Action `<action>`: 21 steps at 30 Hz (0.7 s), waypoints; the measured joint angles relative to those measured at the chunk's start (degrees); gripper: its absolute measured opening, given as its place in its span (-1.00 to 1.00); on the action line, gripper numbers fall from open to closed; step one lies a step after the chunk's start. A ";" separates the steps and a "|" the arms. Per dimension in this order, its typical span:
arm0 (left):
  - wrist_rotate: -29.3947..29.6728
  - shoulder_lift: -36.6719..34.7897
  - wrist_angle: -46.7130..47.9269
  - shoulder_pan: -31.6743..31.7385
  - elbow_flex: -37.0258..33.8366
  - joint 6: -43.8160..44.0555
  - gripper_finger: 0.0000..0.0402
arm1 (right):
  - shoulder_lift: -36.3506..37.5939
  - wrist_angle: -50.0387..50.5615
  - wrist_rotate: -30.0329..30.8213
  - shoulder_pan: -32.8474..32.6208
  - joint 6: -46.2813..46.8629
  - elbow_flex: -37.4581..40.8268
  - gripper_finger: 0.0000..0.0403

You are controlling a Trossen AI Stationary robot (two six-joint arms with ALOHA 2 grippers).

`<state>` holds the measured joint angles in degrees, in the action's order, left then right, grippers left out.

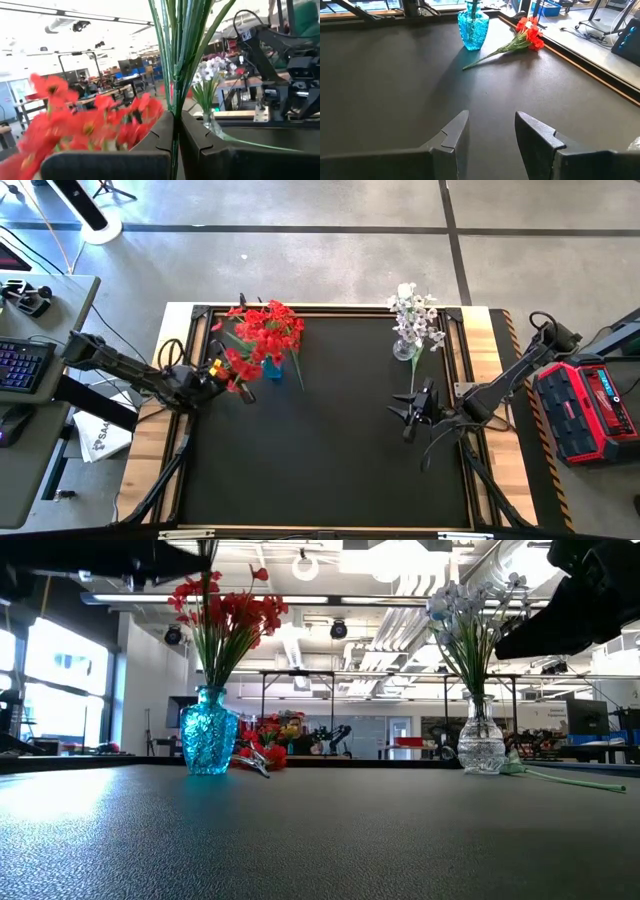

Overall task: Sort flowers into vase by color
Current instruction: Put the bottom red flowers into the blue vase

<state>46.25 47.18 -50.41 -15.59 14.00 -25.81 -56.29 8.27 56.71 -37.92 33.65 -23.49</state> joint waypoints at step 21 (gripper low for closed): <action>-8.55 -0.04 6.75 13.75 -4.85 13.90 -0.82 | 0.00 -5.37 0.24 0.03 -0.66 0.00 -0.36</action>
<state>37.70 47.13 -43.66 -1.83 9.15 -11.91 -56.29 2.90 56.95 -37.89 32.99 -23.49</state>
